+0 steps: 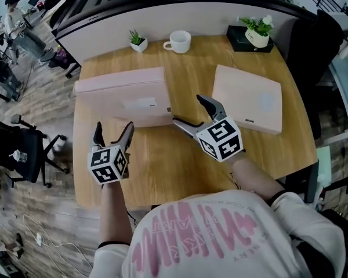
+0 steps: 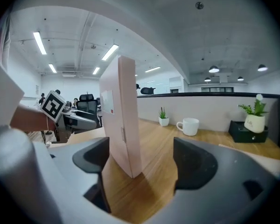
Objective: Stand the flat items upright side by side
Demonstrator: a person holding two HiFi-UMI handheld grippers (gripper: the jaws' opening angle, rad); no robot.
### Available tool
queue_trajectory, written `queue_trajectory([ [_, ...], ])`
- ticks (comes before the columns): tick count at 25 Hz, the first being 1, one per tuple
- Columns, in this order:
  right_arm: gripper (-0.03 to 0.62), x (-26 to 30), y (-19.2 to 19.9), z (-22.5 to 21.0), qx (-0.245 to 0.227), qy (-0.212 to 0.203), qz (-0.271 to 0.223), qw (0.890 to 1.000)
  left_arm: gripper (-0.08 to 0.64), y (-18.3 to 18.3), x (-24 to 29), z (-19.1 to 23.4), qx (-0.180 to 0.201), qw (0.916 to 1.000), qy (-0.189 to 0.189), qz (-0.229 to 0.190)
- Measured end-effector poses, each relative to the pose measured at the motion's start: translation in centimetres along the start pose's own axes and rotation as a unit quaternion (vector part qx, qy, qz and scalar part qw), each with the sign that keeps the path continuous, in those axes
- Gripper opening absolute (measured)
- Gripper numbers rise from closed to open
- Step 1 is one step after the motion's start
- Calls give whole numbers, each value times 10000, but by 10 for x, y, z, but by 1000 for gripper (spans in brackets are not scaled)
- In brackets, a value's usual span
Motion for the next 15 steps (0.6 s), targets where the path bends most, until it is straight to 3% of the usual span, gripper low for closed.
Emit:
queue_trajectory([
  [3, 425, -28, 5, -26, 86, -1, 52, 9999, 482, 7, -12, -30, -166, 9997, -168, 91],
  [5, 425, -48, 14, -46, 266, 103, 133, 9995, 477, 16, -14, -61, -339, 9992, 0, 232],
  [8, 425, -84, 33, -79, 491, 292, 307, 9979, 457, 31, -4, -124, -398, 9970, 529, 395],
  [11, 425, -128, 45, -115, 595, 614, 382, 9956, 457, 30, 24, -191, -263, 9923, 1172, 306],
  [15, 425, -199, 46, -162, 926, 1391, 336, 9854, 460, 8, 67, -276, 323, 9734, 2241, 345],
])
Point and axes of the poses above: the fingertips, and each gripper's own axes: x forward along the fingers, z to its left, y out of its underside, the point moved 10 cm from there along -x, backward along the fingers, and after that the axes turned 13 degrees about -z, right-handed, at the moved point
